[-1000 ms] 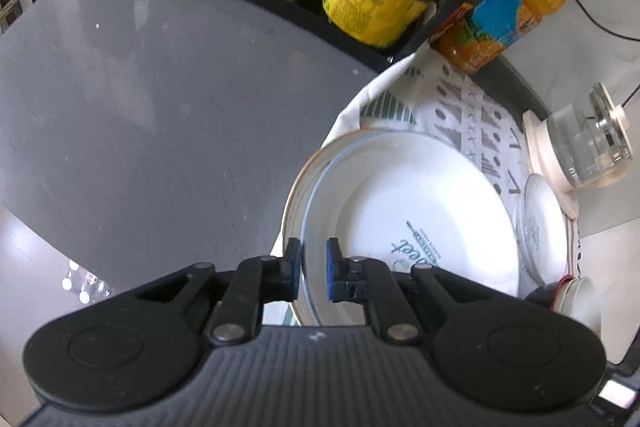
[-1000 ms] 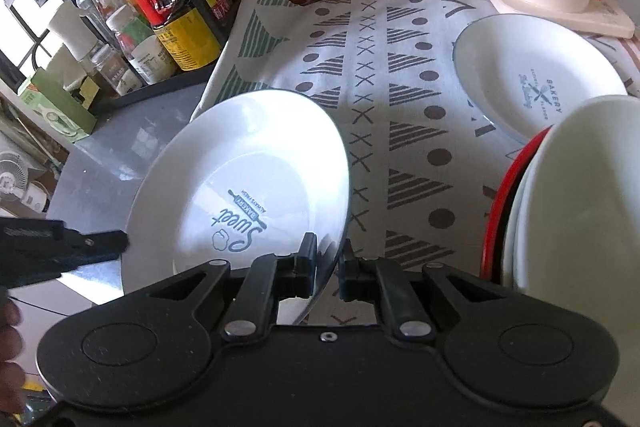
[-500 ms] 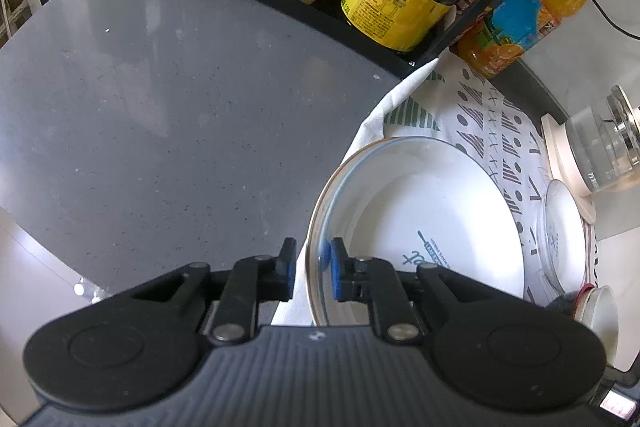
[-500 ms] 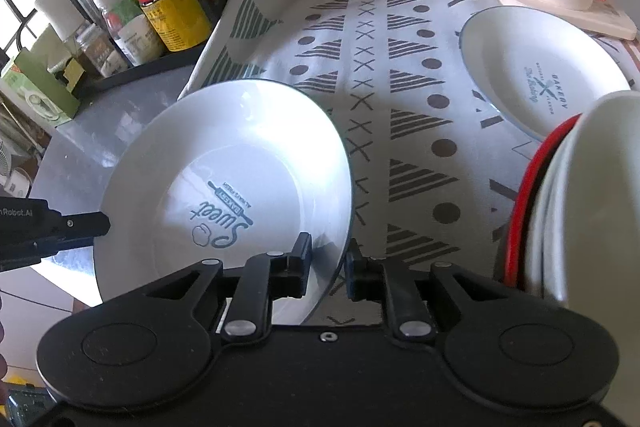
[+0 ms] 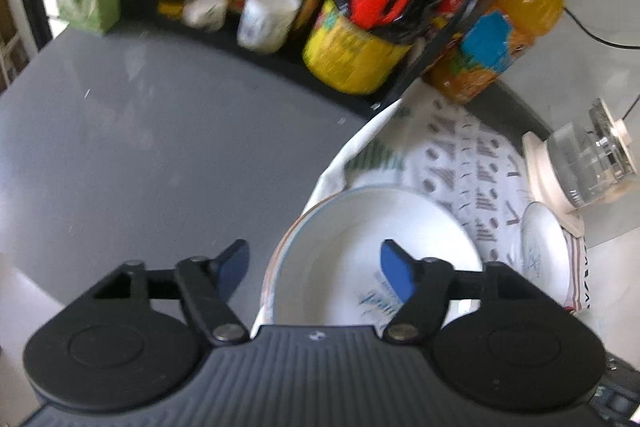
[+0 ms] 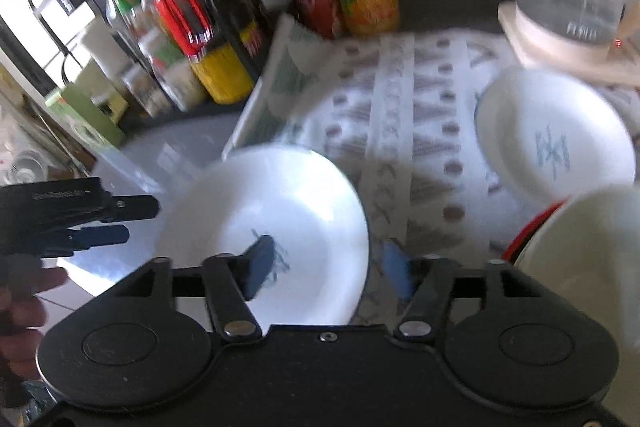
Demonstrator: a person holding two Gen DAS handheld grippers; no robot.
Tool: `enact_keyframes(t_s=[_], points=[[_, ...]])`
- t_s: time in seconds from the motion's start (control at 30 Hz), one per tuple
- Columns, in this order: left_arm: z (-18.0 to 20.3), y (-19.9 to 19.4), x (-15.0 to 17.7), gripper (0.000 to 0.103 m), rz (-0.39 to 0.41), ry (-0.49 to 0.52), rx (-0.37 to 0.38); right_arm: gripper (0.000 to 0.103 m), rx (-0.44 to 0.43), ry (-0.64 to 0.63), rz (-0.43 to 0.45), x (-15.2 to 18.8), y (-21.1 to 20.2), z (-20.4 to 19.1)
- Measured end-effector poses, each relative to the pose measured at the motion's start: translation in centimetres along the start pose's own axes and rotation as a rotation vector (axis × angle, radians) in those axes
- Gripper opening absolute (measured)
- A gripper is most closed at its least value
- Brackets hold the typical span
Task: Organize plates and bowls
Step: 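Open both grippers to release the 'Sweet' plate, then move both grippers to the white 'BAKERY' plate and close on its rim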
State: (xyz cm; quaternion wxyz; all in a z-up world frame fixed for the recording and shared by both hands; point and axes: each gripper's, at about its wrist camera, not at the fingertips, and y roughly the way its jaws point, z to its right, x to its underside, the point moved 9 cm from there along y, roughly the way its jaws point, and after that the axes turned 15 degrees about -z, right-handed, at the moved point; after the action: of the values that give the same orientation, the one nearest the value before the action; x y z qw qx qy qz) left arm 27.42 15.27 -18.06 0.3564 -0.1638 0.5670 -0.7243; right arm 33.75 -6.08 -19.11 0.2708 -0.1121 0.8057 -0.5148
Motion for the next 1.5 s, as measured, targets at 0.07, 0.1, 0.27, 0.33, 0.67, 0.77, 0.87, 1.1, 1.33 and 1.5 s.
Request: enact_keyframes(t_s=[0.07, 0.1, 0.27, 0.33, 0.67, 0.77, 0.87, 1.1, 1.33, 1.5], points=[[1.5, -0.3, -0.7, 0.078, 0.008, 0.023, 0.01, 0.073, -0.014, 0.001, 0.033, -1.0, -1.3, 0.3], [2.2, -0.4, -0.9, 0.079, 0.012, 0.03, 0.015, 0.078, -0.018, 0.005, 0.046, -1.5, -1.9, 0.6], [6.0, 0.0, -1.9, 0.082, 0.017, 0.074, 0.041, 0.082, -0.028, 0.063, 0.093, -3.6, -4.3, 3.4], [7.4, 0.4, -2.1, 0.082, 0.01, 0.089, 0.05, 0.083, -0.018, 0.084, 0.108, -4.2, -5.0, 4.8], [13.8, 3.0, -2.7, 0.082, -0.039, 0.166, 0.087, 0.084, 0.027, 0.2, 0.128, -5.2, -6.4, 11.4], [15.5, 4.0, -2.8, 0.082, -0.057, 0.182, 0.097, 0.084, 0.043, 0.228, 0.126, -5.2, -6.4, 13.2], [17.1, 5.0, -2.9, 0.082, -0.079, 0.194, 0.11, 0.084, 0.054, 0.253, 0.124, -5.2, -6.5, 14.7], [20.4, 7.2, -3.2, 0.082, -0.117, 0.226, 0.137, 0.084, 0.074, 0.306, 0.105, -5.0, -6.0, 18.0], [23.0, 10.0, -2.8, 0.081, -0.158, 0.244, 0.159, 0.075, 0.088, 0.38, 0.052, -4.9, -4.5, 21.6], [24.4, 12.4, -2.1, 0.078, -0.208, 0.243, 0.177, 0.069, 0.109, 0.42, 0.01, -4.8, -3.4, 23.9]])
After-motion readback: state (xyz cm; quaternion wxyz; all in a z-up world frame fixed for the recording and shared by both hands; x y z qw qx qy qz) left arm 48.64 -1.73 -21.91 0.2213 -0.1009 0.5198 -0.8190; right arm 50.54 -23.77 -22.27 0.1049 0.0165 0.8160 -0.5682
